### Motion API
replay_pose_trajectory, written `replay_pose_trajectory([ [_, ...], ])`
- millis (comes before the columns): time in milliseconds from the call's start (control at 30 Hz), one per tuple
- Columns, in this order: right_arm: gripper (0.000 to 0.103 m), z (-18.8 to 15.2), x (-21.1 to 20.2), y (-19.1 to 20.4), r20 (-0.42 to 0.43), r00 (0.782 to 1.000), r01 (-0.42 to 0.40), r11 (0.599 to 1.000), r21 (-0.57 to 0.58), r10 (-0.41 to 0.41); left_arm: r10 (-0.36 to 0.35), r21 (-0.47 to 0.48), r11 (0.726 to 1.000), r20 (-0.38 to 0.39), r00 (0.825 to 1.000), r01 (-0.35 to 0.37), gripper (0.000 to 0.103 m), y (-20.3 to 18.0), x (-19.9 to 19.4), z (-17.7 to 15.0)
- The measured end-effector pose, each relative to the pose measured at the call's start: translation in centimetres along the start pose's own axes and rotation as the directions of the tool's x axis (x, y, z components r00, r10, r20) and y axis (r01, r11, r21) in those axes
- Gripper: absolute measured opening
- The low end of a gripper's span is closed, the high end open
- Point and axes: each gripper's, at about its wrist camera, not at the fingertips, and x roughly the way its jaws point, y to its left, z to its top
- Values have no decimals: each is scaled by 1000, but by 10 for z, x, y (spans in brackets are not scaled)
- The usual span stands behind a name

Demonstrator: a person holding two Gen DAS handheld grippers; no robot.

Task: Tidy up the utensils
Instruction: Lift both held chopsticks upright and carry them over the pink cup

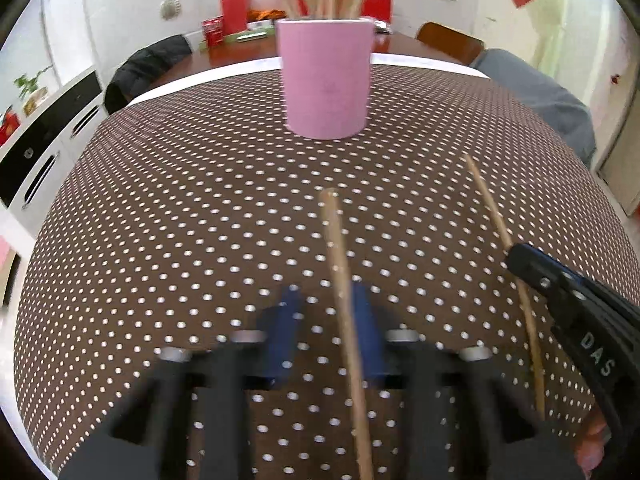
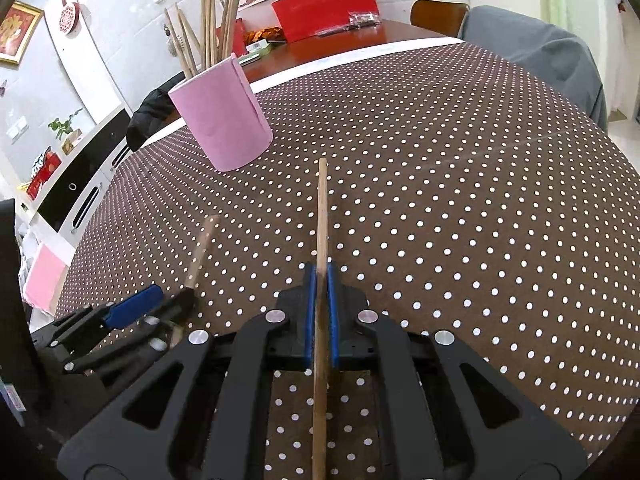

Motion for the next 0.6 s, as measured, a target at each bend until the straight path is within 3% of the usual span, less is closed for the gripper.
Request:
replay_pose_trajectory([
  [67,6,3,-2,2,6,1000,-5,1000,-7,5,-30,-35,999,-5,1000,30,6,9,2,3],
  [167,6,6,-5,6,21,1000,-11,1000,-28,11,-11,-44,999,11,1000,11,6,16,1,5],
  [267,6,13,-8,10,29,999,-29,999,-44,30,-55,-67,996,39,998,58,6,23,-6,10],
  [600,6,41,-31,29,136,990,-29,994,-110,44,-60,-70,995,197,979,75,6,25,-41,43],
])
